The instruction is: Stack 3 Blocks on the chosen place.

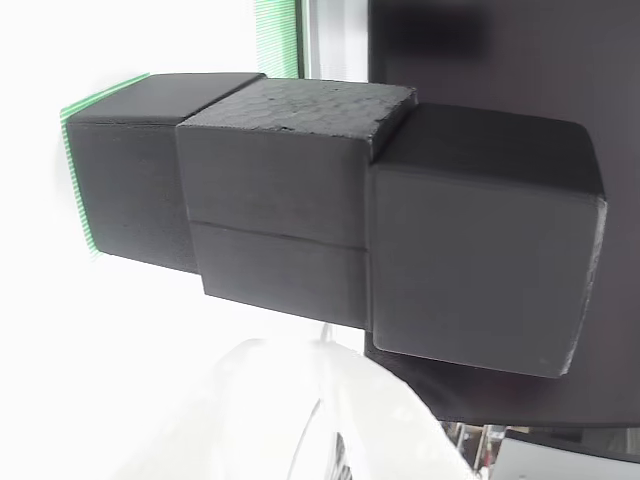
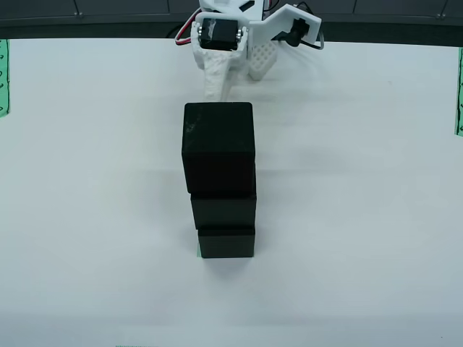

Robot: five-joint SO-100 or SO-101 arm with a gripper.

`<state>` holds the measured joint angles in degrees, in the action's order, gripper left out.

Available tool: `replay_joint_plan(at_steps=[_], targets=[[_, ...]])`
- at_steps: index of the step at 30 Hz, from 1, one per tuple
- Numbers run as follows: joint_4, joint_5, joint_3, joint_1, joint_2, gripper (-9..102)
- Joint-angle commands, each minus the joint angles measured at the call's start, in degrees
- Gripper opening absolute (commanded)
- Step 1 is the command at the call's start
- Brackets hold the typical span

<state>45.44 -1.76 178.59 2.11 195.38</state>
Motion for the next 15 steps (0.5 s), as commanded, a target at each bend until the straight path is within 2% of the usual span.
replay_joint_plan(at_steps=[1,15], targets=[[1.14,0.79,1.76,-0.7,1.32,0],[1.23,0.79,1.76,-1.32,1.32,2]])
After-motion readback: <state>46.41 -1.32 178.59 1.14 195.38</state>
